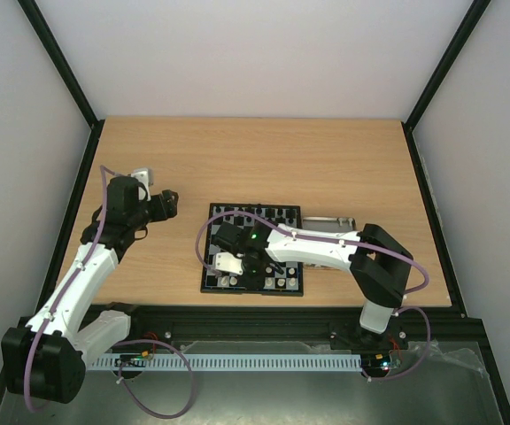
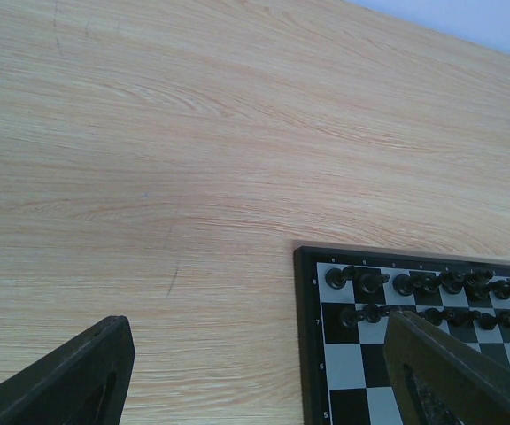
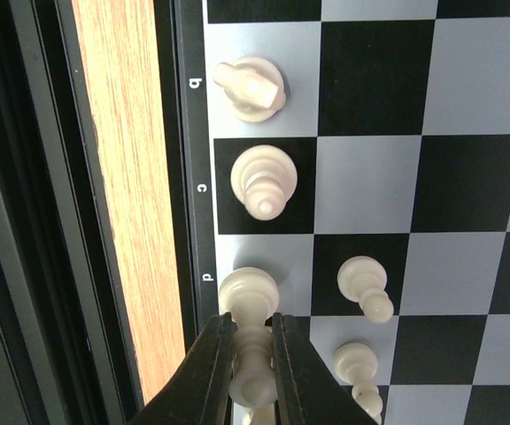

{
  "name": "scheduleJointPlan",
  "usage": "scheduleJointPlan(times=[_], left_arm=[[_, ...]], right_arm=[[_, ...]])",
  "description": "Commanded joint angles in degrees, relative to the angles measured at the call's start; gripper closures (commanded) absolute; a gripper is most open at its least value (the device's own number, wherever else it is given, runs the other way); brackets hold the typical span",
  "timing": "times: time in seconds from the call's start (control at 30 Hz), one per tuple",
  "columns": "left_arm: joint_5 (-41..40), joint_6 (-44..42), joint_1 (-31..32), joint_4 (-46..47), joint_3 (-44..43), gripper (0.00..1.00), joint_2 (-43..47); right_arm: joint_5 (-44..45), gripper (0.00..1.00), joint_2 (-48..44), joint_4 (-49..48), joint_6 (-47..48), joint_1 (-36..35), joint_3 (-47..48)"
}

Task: Set up the chess pieces on the board

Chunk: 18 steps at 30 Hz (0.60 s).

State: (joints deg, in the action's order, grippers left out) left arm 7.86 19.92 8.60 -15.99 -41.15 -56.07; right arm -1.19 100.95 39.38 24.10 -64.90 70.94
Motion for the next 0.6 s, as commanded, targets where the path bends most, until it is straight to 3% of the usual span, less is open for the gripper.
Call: scheduleJointPlan(times=[0.0,0.27,0.47,0.57], left_arm=[[0.8,-0.5,-0.2,-0.2,0.4,0.20,-0.2],[1.2,-0.6,-0.2,-0.2,0.4,0.20,-0.3],[1.3,-0.7,-0.2,-0.2,0.6,0.20,-0.5],[1.3,-0.7,-0.2,-0.2,0.6,0.20,-0.8]], right_arm=[[1.0,0.96,1.5,0.4,-0.1,-0.4,-0.8],[1.4,0.92,2.4,0.0,-0.4,-0.4,-0.8],[1.8,0.72,0.9,0.4,-1.2,-0.3,-0.4],[0.9,0.66,-1.1,2.4,-1.3,-0.4,0.8]])
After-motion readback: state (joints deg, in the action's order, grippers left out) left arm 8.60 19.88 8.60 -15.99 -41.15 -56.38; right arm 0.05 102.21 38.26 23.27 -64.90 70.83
